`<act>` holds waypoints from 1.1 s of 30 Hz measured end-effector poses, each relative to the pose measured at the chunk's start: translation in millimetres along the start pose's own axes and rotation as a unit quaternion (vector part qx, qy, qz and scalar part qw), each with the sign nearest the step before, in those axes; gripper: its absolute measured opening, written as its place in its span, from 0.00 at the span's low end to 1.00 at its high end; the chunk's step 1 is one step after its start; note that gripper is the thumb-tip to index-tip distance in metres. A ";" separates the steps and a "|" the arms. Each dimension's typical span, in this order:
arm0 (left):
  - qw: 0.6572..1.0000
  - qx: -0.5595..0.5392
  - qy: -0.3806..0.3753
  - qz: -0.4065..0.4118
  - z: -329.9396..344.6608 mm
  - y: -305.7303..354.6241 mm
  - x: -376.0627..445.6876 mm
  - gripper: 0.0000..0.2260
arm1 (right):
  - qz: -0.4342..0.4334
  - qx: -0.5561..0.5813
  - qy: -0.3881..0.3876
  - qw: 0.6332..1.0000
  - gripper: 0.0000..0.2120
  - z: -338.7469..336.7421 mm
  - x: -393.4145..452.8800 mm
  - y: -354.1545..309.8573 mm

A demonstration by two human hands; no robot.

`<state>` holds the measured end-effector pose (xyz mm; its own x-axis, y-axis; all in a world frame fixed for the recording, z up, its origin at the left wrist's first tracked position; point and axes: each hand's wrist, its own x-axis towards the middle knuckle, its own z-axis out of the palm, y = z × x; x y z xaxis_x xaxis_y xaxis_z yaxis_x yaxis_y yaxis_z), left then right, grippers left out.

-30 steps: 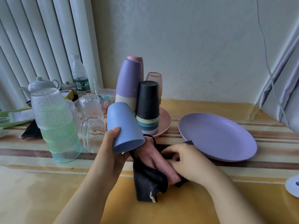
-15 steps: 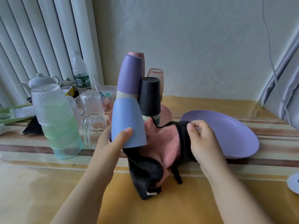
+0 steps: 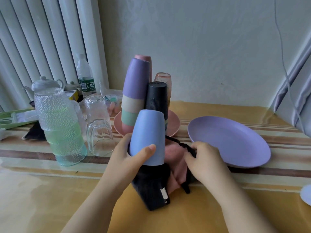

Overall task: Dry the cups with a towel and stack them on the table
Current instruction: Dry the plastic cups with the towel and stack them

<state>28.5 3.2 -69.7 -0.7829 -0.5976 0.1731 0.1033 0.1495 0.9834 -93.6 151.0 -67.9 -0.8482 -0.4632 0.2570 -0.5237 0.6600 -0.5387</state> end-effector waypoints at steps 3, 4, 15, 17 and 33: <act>0.999 -0.023 -0.030 -0.002 6.6 -2.2 -2.6 0.25 | 0.047 0.274 0.034 0.960 0.18 -9.3 6.8 -3.3; 0.999 -0.029 -0.028 -0.007 8.6 -4.8 -2.4 0.26 | 0.059 0.404 0.029 0.912 0.16 -12.2 7.1 -7.5; 0.997 -0.041 -0.051 0.038 10.0 -6.8 -1.4 0.18 | -0.247 0.303 -0.035 0.920 0.28 32.2 -17.6 -38.1; 0.995 -0.041 -0.079 0.038 14.0 -8.6 -3.4 0.22 | -0.212 0.343 -0.024 0.915 0.25 24.6 -15.0 -38.8; 0.978 -0.197 -0.068 0.000 5.1 -7.8 6.2 0.28 | -0.103 0.526 -0.123 0.836 0.33 31.7 -25.4 -33.5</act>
<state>19.7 2.3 -76.6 -0.8546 -0.4830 0.1907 0.3106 -0.1812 0.9331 -52.0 121.9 -81.8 -0.6390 -0.6953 0.3289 -0.1881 -0.2734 -0.9433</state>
